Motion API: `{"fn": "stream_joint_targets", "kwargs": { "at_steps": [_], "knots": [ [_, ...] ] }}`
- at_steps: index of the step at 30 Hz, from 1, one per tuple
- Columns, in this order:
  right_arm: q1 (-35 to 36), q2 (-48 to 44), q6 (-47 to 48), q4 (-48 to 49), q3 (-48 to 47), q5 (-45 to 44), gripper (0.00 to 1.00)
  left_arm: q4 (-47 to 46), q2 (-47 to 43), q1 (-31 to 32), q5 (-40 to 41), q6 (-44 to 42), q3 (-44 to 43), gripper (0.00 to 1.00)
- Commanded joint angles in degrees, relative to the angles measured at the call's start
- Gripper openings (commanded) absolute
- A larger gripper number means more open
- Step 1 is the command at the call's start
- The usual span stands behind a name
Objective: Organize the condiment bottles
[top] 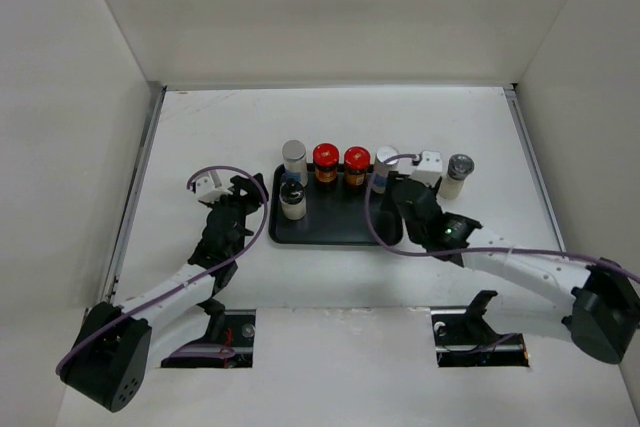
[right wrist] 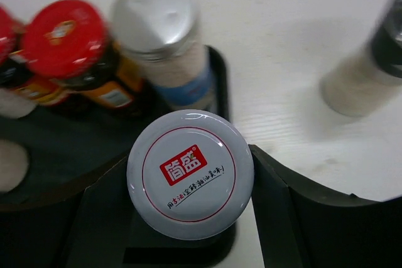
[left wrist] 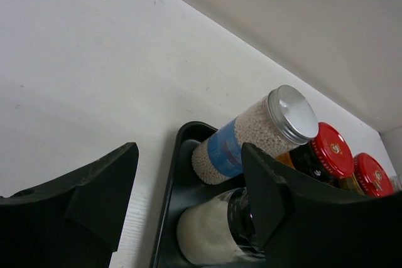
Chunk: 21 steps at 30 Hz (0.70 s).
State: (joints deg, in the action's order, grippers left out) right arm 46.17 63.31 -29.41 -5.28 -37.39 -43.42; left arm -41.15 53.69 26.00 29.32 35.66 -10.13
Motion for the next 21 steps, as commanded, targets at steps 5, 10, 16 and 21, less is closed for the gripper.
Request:
{"fn": "stream_joint_targets", "kwargs": {
  "at_steps": [5,10,16,21],
  "knots": [
    [11.9,17.3,3.7,17.8,-12.5,5.3,0.51,-2.7,-1.3,-0.6,0.3,0.8,0.7,0.66],
    [13.7,27.1,7.1,21.1,-17.8,6.0,0.53,-2.4,-2.4,-0.4,0.3,0.9,1.0,0.66],
    [13.7,32.5,7.0,22.0,-20.6,8.7,0.59,-2.7,-1.1,0.0,0.0,1.1,0.6,0.66],
    [13.7,30.9,7.7,21.0,-20.4,9.9,0.88,-2.8,-0.5,-0.1,-0.2,1.3,0.5,0.66]
  ]
}}
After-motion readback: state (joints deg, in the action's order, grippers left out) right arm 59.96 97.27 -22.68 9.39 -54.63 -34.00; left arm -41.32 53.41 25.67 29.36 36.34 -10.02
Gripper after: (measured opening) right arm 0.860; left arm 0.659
